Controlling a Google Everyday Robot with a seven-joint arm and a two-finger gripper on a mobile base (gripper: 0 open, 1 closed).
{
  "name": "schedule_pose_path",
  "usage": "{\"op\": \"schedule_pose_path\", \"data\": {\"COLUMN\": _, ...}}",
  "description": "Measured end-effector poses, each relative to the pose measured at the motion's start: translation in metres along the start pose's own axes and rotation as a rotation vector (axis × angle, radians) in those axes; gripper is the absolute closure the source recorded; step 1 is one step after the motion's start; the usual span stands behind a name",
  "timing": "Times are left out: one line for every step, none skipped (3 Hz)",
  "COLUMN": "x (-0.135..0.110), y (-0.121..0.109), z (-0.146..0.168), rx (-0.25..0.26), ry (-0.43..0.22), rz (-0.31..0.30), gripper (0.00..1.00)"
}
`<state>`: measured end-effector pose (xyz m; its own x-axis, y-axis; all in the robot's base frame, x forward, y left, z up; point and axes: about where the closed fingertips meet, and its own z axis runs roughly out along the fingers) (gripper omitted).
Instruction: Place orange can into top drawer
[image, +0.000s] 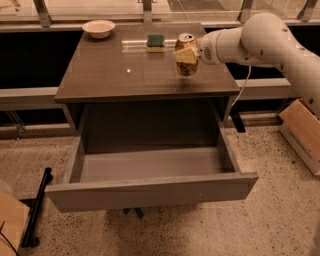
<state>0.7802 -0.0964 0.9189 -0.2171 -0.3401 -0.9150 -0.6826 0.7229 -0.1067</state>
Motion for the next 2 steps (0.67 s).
{"op": "schedule_pose_path", "data": {"x": -0.007, "y": 0.038, "z": -0.043, "rx": -0.011, "ry": -0.02, "rz": -0.004, "gripper": 1.0}}
{"op": "schedule_pose_path", "data": {"x": 0.011, "y": 0.094, "z": -0.065, "rx": -0.068, "ry": -0.019, "rz": -0.011, "gripper": 1.0}}
